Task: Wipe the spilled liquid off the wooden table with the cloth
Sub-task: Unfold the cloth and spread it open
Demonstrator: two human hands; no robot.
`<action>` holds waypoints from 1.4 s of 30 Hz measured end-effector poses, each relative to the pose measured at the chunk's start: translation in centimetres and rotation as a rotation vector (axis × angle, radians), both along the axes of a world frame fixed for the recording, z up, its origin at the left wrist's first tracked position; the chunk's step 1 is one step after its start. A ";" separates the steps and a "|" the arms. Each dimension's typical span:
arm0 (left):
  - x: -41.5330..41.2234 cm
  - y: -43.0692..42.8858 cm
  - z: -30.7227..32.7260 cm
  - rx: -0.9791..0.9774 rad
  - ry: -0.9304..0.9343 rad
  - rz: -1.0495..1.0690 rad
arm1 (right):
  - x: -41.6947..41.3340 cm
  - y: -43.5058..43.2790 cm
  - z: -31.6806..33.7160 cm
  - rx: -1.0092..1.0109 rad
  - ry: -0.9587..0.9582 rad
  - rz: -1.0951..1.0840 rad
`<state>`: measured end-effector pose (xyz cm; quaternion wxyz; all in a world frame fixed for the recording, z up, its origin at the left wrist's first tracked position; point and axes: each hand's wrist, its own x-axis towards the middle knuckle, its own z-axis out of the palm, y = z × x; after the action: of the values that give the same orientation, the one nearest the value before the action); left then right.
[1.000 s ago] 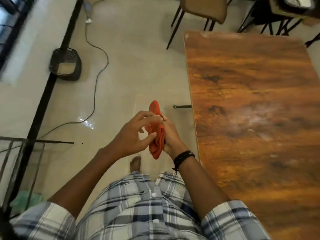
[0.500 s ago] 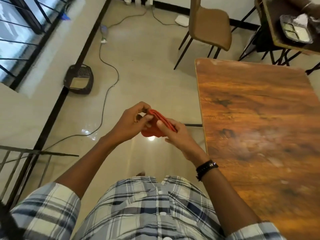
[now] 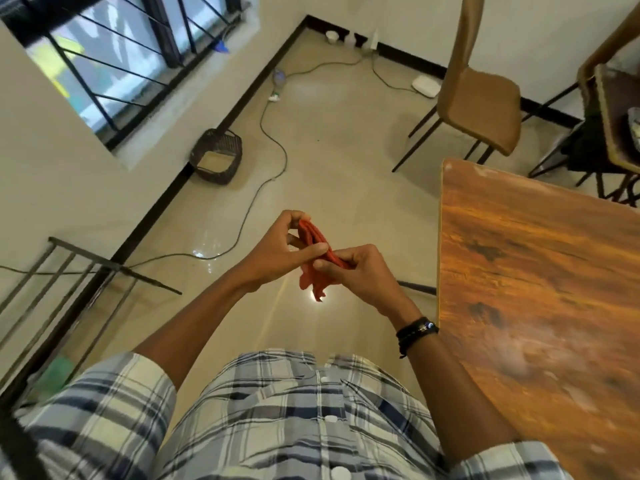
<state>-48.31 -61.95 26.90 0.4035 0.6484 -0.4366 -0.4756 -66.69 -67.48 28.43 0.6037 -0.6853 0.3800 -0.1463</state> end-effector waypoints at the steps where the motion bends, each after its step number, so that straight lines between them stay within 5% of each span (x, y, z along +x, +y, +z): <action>1: 0.0 0.5 0.0 0.008 0.015 0.034 | 0.0 -0.1 0.2 0.020 0.006 0.033; 8: -0.5 3.3 0.7 0.059 0.057 0.126 | -1.3 0.2 1.1 0.150 -0.064 0.155; 14: -1.7 6.0 1.0 0.059 0.028 0.167 | -1.2 1.2 1.8 0.009 0.021 0.242; 23: 0.1 9.7 2.2 -0.038 -0.341 0.274 | -0.2 1.1 1.8 -0.268 0.156 0.251; 31: 3.6 14.2 3.0 -0.111 -0.705 0.164 | 0.8 0.3 2.1 -0.477 0.153 0.262; 42: 7.3 18.8 1.8 -0.078 -0.770 0.199 | 4.4 2.4 1.9 -0.758 0.078 0.482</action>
<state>-40.96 -43.13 28.71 0.2786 0.8026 -0.5088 -0.1394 -62.29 -65.04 30.37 0.3124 -0.9320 0.1515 -0.1044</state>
